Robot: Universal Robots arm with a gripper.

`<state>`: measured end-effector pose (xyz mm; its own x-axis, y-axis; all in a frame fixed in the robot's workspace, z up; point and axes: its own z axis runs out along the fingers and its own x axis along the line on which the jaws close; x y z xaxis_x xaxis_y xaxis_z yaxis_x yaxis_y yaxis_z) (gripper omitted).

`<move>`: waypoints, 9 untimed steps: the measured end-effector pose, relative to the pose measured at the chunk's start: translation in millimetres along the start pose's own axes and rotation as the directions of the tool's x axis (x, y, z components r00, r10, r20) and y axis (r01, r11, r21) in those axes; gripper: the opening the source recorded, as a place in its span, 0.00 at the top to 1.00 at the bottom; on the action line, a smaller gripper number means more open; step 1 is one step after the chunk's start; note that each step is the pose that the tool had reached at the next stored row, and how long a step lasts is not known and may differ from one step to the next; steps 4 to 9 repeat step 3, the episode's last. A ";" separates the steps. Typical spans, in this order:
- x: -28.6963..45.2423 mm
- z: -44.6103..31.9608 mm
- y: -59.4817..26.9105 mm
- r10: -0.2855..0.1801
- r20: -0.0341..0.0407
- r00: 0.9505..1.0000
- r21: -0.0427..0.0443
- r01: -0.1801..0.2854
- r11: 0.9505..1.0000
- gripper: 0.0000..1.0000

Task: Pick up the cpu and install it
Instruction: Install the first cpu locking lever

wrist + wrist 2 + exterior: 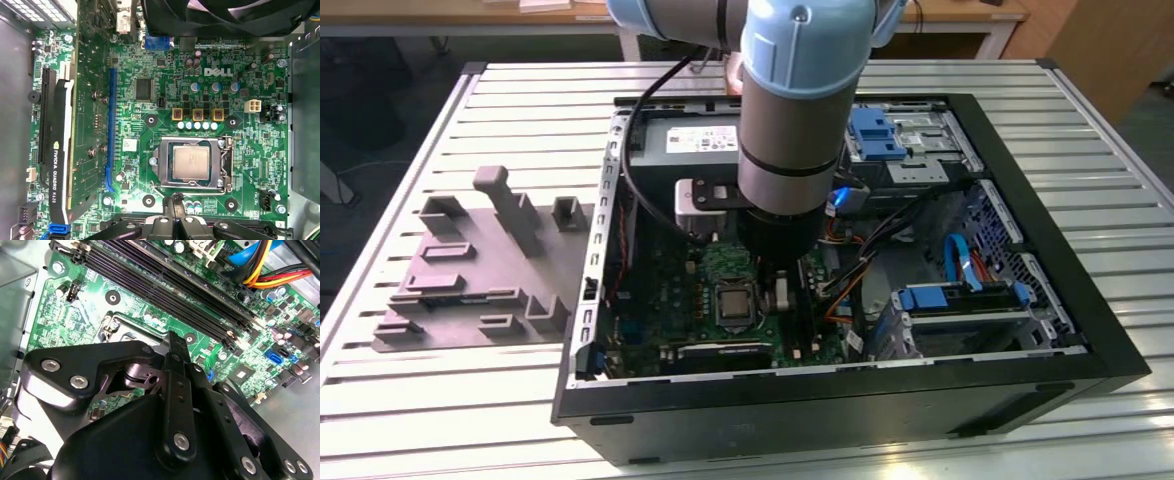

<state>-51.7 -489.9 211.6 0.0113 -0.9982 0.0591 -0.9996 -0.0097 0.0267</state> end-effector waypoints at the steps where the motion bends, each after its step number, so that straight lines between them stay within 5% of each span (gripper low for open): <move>1: 0.0 -0.1 0.0 0.000 0.000 1.000 0.000 0.000 1.000 0.89; 9: 0.0 -0.1 0.0 0.000 0.000 1.000 0.000 0.000 1.000 0.89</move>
